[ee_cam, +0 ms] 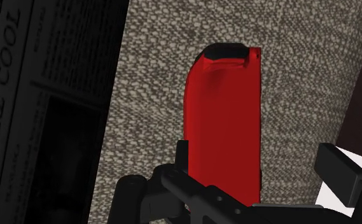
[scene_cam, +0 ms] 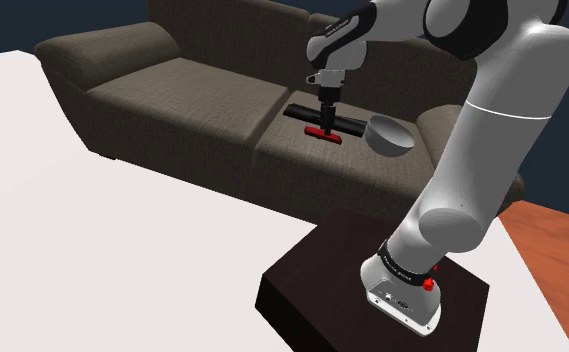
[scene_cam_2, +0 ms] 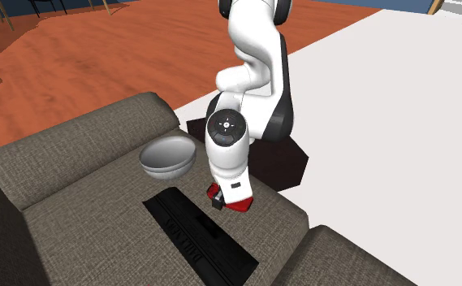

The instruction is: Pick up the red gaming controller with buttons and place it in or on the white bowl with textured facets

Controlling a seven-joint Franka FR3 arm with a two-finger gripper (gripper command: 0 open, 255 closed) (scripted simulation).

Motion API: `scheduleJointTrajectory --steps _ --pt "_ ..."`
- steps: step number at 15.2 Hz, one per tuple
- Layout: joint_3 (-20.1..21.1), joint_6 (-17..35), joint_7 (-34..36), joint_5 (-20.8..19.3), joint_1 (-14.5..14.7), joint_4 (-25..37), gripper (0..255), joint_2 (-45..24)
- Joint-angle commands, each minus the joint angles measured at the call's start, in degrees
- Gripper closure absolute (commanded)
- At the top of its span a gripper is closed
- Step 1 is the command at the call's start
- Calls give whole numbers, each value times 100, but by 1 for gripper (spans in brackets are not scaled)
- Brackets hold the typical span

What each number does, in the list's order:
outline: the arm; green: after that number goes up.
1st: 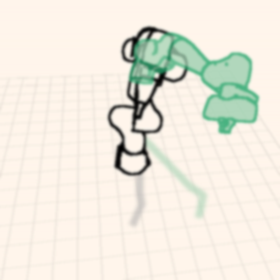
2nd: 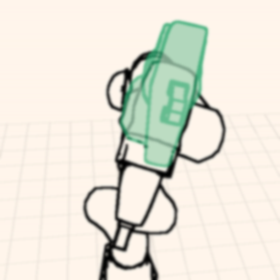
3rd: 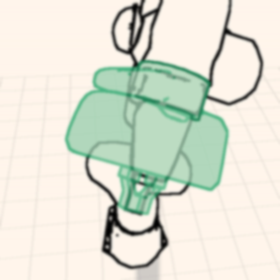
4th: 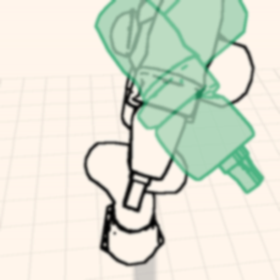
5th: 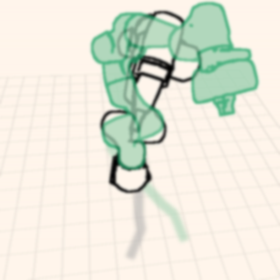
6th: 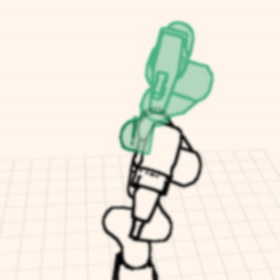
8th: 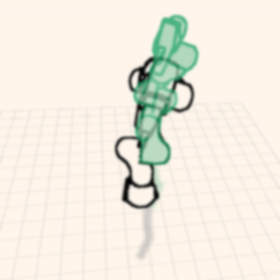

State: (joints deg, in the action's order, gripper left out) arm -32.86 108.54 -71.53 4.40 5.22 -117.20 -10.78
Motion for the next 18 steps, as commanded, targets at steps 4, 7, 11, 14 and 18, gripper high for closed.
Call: scheduleJointTrajectory --steps 4,7,11,14,18 --pt "0 1 0 0 0 0 255 -1" --pt "6 24 30 -14 19 -52 255 34" --pt "10 2 31 -7 21 -21 255 20" --pt "-95 1369 -176 -766 178 -1146 0 1098" --pt "-103 2296 -354 -1084 116 -1806 0 1429"
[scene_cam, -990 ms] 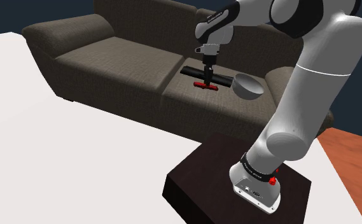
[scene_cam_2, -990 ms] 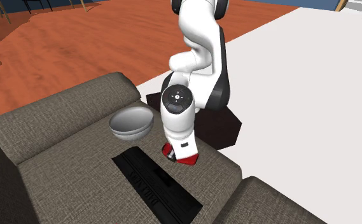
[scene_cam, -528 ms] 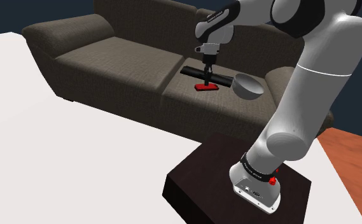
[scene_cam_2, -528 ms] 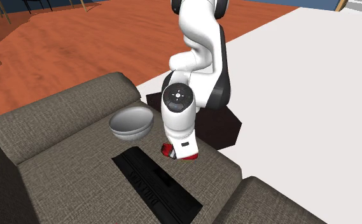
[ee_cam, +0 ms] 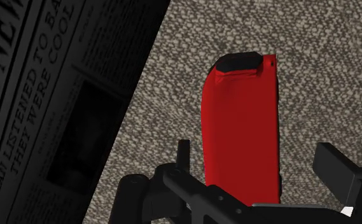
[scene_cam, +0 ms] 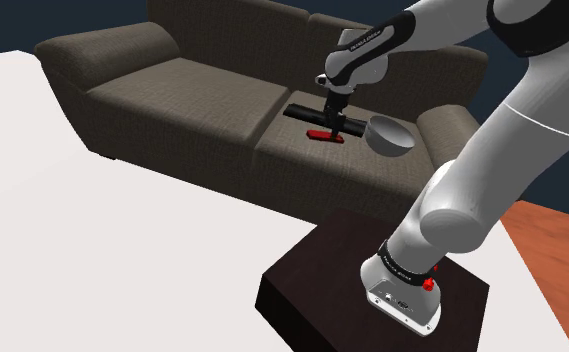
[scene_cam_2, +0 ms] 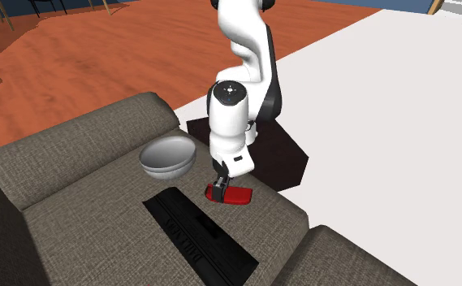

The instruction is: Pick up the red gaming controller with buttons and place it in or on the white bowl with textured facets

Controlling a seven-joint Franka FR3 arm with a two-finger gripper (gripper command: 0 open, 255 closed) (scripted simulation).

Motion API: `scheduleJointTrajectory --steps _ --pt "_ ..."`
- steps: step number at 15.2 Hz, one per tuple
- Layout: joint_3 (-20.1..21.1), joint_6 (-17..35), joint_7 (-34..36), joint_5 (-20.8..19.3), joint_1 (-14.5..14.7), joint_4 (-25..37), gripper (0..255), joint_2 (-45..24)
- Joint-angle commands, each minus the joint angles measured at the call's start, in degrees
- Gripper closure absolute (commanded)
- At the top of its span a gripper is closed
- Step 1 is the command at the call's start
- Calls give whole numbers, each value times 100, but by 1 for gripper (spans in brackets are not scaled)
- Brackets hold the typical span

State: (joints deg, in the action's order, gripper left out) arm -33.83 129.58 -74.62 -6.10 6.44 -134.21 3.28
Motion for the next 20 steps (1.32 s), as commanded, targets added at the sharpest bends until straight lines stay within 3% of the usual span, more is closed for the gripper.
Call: scheduleJointTrajectory --steps 1,5,12,13,20 --pt "-14 274 -73 0 -6 -136 0 -35" --pt "-36 569 -182 145 -8 -239 0 -257" --pt "-35 568 -182 144 -8 -239 0 -256" --pt "-35 568 -182 144 -8 -239 255 -256" --pt "-36 567 -182 144 -8 -239 255 -256"
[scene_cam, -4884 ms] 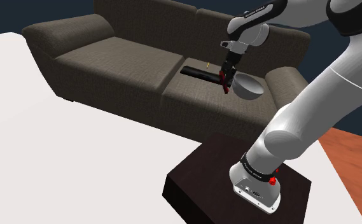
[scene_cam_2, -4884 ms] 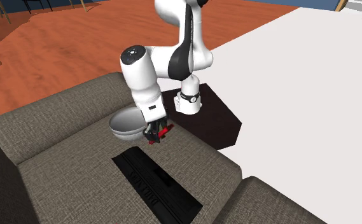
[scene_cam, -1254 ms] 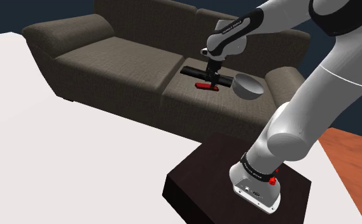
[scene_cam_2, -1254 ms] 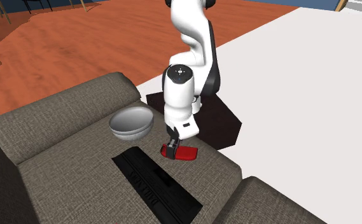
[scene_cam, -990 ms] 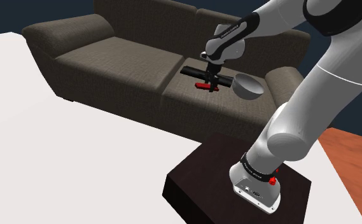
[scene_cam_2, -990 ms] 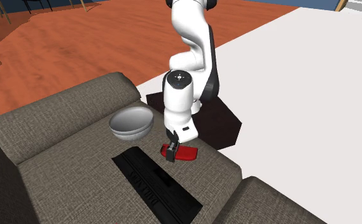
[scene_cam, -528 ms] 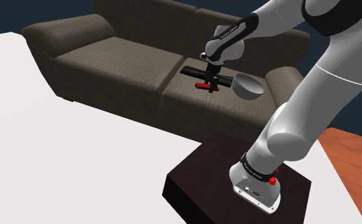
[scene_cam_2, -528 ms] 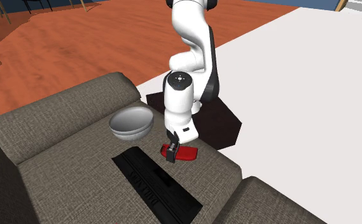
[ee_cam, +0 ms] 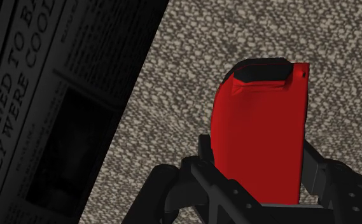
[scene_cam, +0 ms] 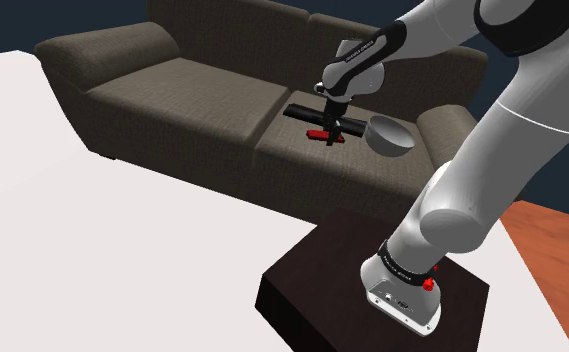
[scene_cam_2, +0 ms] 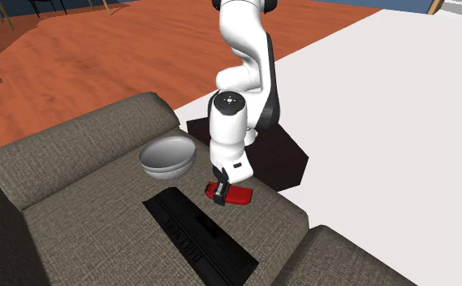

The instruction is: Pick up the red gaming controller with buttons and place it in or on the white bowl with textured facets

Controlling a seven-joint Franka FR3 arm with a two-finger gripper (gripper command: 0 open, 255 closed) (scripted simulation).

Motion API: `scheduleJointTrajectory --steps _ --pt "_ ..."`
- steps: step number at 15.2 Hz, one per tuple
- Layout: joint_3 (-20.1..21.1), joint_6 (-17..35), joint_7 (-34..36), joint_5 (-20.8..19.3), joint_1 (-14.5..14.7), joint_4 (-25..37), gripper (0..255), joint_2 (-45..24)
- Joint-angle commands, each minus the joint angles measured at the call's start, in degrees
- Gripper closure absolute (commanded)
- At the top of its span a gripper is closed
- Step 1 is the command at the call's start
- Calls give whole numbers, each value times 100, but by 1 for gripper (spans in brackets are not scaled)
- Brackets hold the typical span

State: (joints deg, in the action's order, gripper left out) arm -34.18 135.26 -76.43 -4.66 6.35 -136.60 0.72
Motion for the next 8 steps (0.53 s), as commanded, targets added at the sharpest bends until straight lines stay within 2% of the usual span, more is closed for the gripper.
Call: scheduleJointTrajectory --steps 1,8 --pt "0 0 0 0 0 0 255 0" --pt "29 -493 159 -232 -3 174 255 367"
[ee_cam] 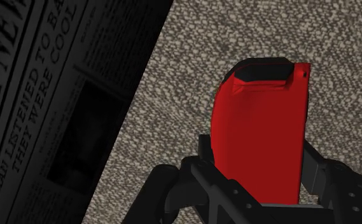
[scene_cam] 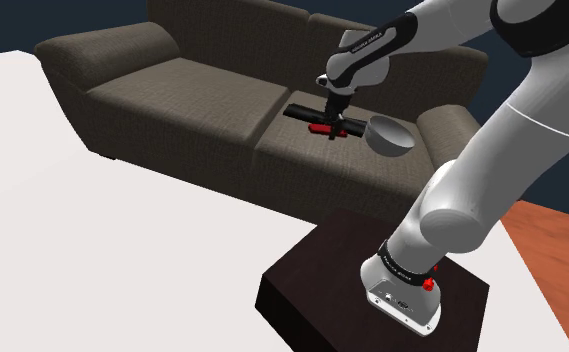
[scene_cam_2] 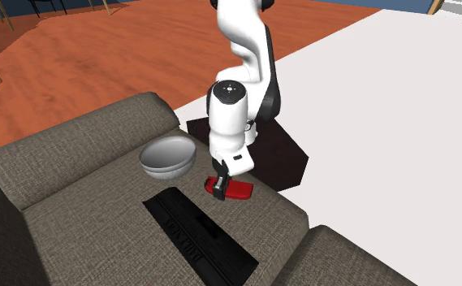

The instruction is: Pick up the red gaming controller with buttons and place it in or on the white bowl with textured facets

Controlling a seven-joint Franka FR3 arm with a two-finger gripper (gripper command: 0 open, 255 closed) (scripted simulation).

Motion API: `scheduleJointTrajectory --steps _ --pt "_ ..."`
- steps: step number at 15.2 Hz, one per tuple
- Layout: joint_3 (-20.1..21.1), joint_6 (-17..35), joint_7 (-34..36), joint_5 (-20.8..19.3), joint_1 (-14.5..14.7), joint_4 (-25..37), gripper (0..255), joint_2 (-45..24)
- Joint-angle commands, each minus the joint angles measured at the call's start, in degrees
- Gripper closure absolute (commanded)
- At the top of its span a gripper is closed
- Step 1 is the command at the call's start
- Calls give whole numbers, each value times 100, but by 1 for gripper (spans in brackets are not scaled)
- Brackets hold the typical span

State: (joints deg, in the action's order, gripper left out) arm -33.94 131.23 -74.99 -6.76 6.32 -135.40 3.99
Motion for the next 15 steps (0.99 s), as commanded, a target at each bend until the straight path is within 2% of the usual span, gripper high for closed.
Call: scheduleJointTrajectory --steps 1,15 --pt "14 -173 36 -53 -1 87 255 96" --pt "162 -1319 219 -315 -15 682 255 709"
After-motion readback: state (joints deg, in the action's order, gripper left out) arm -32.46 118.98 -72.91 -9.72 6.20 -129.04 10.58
